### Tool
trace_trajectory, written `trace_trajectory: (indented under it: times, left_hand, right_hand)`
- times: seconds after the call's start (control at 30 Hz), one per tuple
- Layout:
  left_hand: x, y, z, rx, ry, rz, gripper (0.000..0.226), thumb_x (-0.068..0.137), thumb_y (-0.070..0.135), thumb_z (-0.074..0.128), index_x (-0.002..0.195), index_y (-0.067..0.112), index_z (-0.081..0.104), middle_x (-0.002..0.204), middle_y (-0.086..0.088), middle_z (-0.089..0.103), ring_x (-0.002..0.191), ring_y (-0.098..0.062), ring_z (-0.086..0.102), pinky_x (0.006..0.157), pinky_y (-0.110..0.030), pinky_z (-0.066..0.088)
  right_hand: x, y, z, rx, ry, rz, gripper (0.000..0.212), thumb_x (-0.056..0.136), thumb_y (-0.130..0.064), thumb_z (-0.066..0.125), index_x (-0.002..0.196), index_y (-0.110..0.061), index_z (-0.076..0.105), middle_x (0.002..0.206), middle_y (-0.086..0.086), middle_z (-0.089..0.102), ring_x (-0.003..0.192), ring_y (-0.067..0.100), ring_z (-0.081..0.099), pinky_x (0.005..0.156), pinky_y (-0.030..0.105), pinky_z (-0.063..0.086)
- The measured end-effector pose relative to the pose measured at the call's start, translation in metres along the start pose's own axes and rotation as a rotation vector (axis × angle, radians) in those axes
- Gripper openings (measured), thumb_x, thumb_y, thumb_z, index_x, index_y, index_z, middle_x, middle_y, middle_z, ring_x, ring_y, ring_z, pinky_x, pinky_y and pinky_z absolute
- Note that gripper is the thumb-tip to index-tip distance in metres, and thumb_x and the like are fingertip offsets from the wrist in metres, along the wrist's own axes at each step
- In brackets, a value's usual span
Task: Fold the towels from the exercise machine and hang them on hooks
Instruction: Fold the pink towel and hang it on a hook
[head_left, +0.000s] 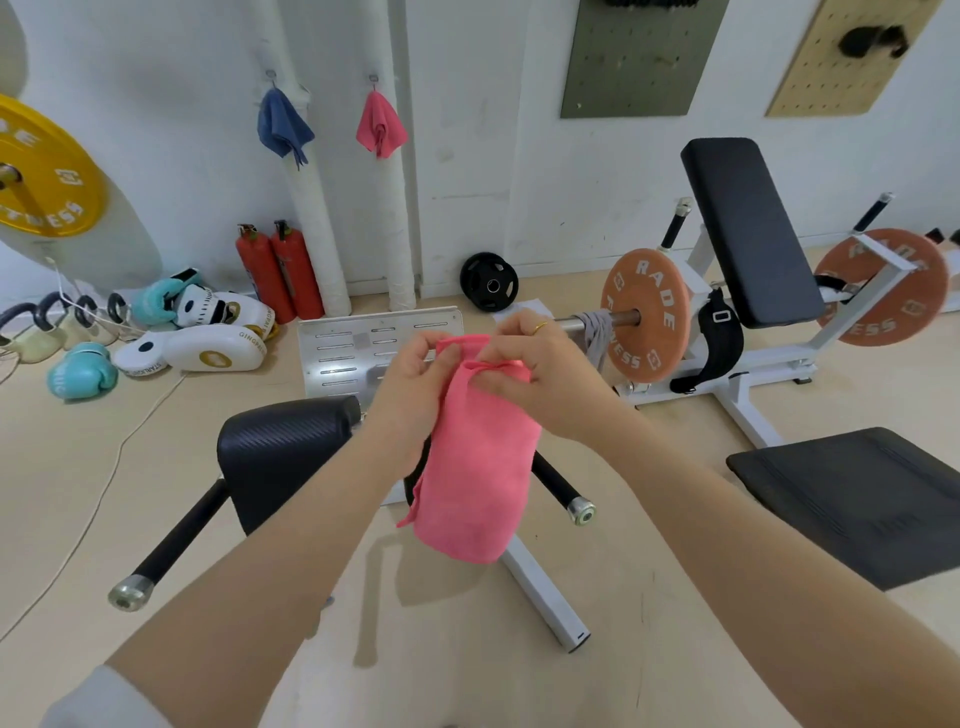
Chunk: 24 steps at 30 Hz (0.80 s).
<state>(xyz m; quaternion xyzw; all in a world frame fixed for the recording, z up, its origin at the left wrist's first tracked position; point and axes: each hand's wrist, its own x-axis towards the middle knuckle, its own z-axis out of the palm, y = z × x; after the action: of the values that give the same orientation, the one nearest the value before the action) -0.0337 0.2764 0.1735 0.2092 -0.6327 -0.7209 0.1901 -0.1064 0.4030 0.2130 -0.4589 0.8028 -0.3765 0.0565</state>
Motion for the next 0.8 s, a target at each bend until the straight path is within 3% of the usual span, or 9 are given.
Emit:
trace_trajectory:
  times: [0.13, 0.27, 0.37, 0.47, 0.53, 0.63, 0.73, 0.8]
  left_hand:
    - [-0.006, -0.001, 0.01, -0.09, -0.049, -0.023, 0.028, 0.096, 0.014, 0.047, 0.08, 0.03, 0.063, 0.071, 0.004, 0.068, 0.065, -0.012, 0.06, 0.062, -0.028, 0.049]
    - [-0.005, 0.001, 0.013, -0.197, -0.117, -0.043, 0.021, 0.098, 0.015, 0.041, 0.09, 0.018, 0.061, 0.073, 0.005, 0.07, 0.066, -0.006, 0.064, 0.059, -0.018, 0.053]
    - [-0.004, -0.002, 0.014, -0.229, -0.155, -0.083, 0.031, 0.101, 0.019, 0.034, 0.108, 0.007, 0.061, 0.092, -0.005, 0.069, 0.084, -0.011, 0.065, 0.073, -0.019, 0.054]
    - [-0.006, -0.005, 0.015, -0.191, -0.233, -0.096, 0.046, 0.095, 0.041, 0.037, 0.116, 0.007, 0.06, 0.113, -0.009, 0.067, 0.106, -0.016, 0.062, 0.092, -0.028, 0.05]
    - [-0.005, -0.005, 0.014, -0.106, -0.285, -0.041, 0.038, 0.088, 0.039, 0.048, 0.111, 0.011, 0.059, 0.107, -0.004, 0.067, 0.098, -0.013, 0.063, 0.09, -0.029, 0.049]
    - [0.002, -0.002, 0.008, -0.017, -0.29, 0.012, 0.01, 0.094, 0.017, 0.048, 0.099, 0.017, 0.057, 0.086, 0.004, 0.068, 0.077, -0.005, 0.064, 0.074, -0.022, 0.052]
    - [0.007, -0.002, -0.002, 0.012, -0.227, 0.035, 0.012, 0.095, 0.017, 0.045, 0.093, 0.02, 0.057, 0.081, 0.006, 0.066, 0.069, -0.001, 0.063, 0.064, -0.018, 0.052]
    - [0.01, -0.004, -0.009, 0.037, -0.196, 0.046, 0.013, 0.096, 0.019, 0.045, 0.092, 0.021, 0.057, 0.085, 0.003, 0.063, 0.071, -0.004, 0.061, 0.068, -0.021, 0.052]
  right_hand:
    - [-0.001, 0.001, 0.01, -0.003, -0.025, 0.011, 0.017, 0.094, -0.021, 0.05, 0.098, -0.01, 0.063, 0.069, -0.018, 0.047, 0.066, -0.011, 0.047, 0.062, 0.008, 0.035]
    - [-0.002, 0.005, 0.015, 0.001, 0.107, 0.023, 0.015, 0.09, -0.023, 0.058, 0.094, -0.011, 0.066, 0.077, -0.002, 0.063, 0.071, 0.011, 0.054, 0.069, 0.026, 0.042]
    - [-0.003, 0.006, 0.017, 0.069, 0.18, 0.084, 0.011, 0.088, -0.025, 0.061, 0.086, -0.014, 0.058, 0.066, -0.01, 0.054, 0.062, 0.004, 0.047, 0.065, 0.026, 0.04]
    - [0.0, 0.008, 0.018, 0.084, 0.273, 0.185, 0.02, 0.086, -0.029, 0.062, 0.077, -0.018, 0.048, 0.056, -0.01, 0.041, 0.053, 0.005, 0.039, 0.055, 0.024, 0.033]
    - [0.002, 0.01, 0.018, 0.066, 0.293, 0.234, 0.025, 0.085, -0.032, 0.062, 0.071, -0.022, 0.045, 0.056, -0.009, 0.041, 0.053, 0.006, 0.039, 0.053, 0.025, 0.033]
    - [0.006, 0.011, 0.013, 0.04, 0.204, 0.234, 0.027, 0.085, -0.038, 0.061, 0.069, -0.022, 0.046, 0.055, -0.006, 0.045, 0.052, 0.008, 0.039, 0.052, 0.026, 0.033]
    - [0.009, 0.016, -0.001, 0.06, -0.001, 0.219, 0.03, 0.089, -0.036, 0.057, 0.076, -0.009, 0.057, 0.059, 0.003, 0.05, 0.053, 0.011, 0.043, 0.052, 0.027, 0.037]
    - [0.008, 0.022, -0.009, 0.105, -0.188, 0.196, 0.035, 0.089, -0.034, 0.057, 0.062, -0.014, 0.047, 0.054, -0.004, 0.036, 0.047, 0.006, 0.034, 0.047, 0.022, 0.032]
